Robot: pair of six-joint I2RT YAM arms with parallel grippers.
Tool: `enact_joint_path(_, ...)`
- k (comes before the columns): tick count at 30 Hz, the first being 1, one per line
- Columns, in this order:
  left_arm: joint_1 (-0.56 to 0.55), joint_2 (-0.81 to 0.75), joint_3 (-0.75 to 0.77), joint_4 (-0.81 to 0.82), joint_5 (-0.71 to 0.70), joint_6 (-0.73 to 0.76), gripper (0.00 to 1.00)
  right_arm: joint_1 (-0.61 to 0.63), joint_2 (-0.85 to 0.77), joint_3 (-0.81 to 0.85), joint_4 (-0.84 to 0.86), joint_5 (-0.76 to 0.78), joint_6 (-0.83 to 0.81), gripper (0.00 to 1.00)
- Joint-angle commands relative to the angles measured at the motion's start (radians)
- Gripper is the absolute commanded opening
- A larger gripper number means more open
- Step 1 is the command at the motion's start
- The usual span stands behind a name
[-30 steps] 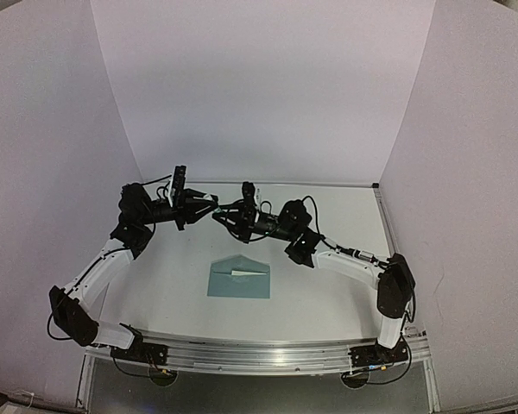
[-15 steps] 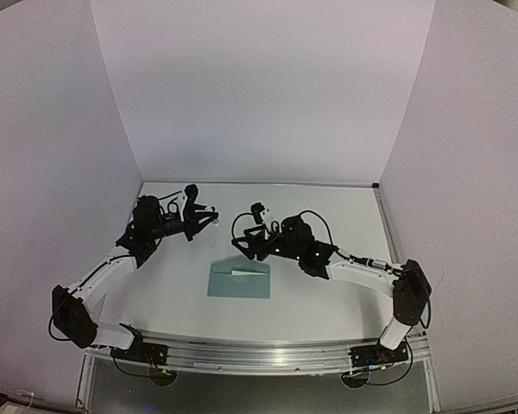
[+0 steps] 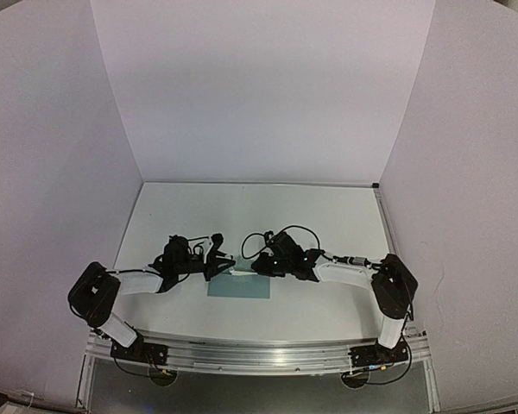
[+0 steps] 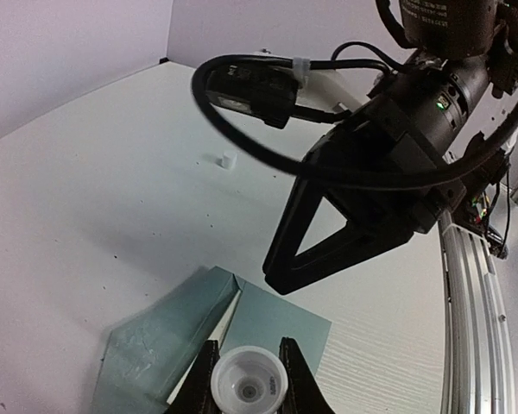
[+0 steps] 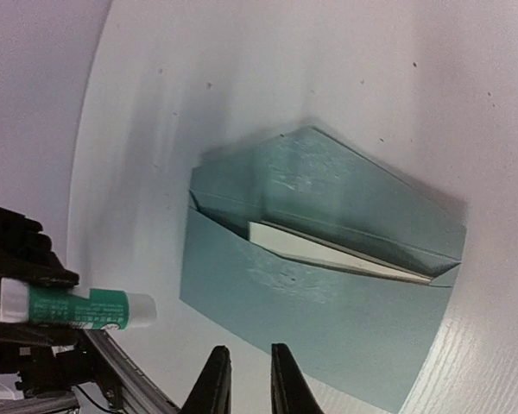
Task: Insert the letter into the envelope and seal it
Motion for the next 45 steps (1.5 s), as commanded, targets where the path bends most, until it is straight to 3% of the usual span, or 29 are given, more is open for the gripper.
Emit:
enact_joint_path(1,-0.044,0.062,-0.048,0.261,-0.009,0.053,0.00,-0.002,0.087,0.034,-0.030,-0.044,0.090,0.00)
enact_joint_path(7,-0.066,0.200,-0.012,0.298,-0.072,-0.020,0.00,-0.004,0.170,0.051,-0.028,-0.094,0.117,0.00)
enact_joint_path(15,-0.069,0.331,0.049,0.385,-0.181,0.025,0.00,-0.027,0.215,0.047,-0.024,-0.067,0.141,0.00)
enact_joint_path(22,-0.083,0.311,-0.019,0.465,-0.098,-0.084,0.00,-0.028,0.201,-0.010,-0.022,-0.070,0.181,0.00)
enact_joint_path(38,-0.120,0.390,0.022,0.346,-0.283,-0.055,0.00,-0.028,0.208,-0.023,-0.023,-0.098,0.191,0.00)
enact_joint_path(45,-0.124,0.413,0.037,0.339,-0.271,-0.057,0.00,-0.027,0.211,-0.022,-0.022,-0.108,0.184,0.00)
